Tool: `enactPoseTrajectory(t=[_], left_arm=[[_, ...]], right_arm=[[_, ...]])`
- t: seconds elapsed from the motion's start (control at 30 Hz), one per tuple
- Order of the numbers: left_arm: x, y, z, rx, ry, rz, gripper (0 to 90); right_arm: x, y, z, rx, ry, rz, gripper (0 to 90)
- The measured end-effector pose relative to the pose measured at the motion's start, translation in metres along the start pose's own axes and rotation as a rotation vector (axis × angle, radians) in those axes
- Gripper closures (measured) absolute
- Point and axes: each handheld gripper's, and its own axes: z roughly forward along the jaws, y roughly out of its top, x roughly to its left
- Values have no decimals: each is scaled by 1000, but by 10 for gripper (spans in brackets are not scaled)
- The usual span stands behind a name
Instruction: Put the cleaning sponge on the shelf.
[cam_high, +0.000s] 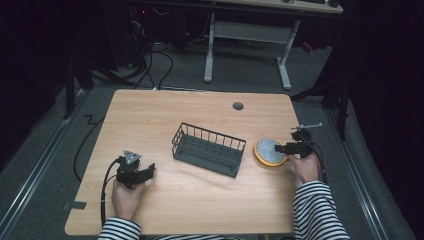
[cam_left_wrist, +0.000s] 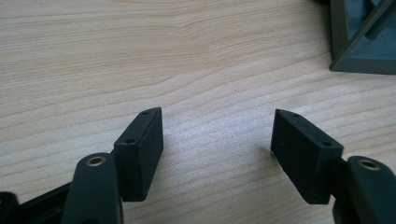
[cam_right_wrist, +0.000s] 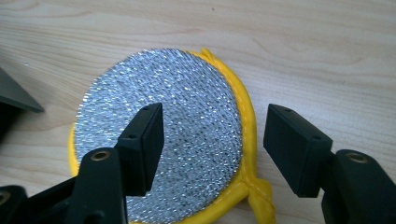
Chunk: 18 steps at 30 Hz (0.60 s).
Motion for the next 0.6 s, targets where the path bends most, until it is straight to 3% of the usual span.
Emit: enactPoseTrajectory(t=[0.23,0.4,0.5,0.6], left_arm=[[0,0,0,0,-1,0,349],[1,0,0,0,-10,-8,347],[1,0,0,1,-9,-5,345],[1,0,0,0,-7,-3,344]], right_arm=[[-8,1,8,41,25,45,382],[-9,1,11,55,30,50,389],[-9,0,15,64,58,59,468],[-8,0,16,74,51,58,498]])
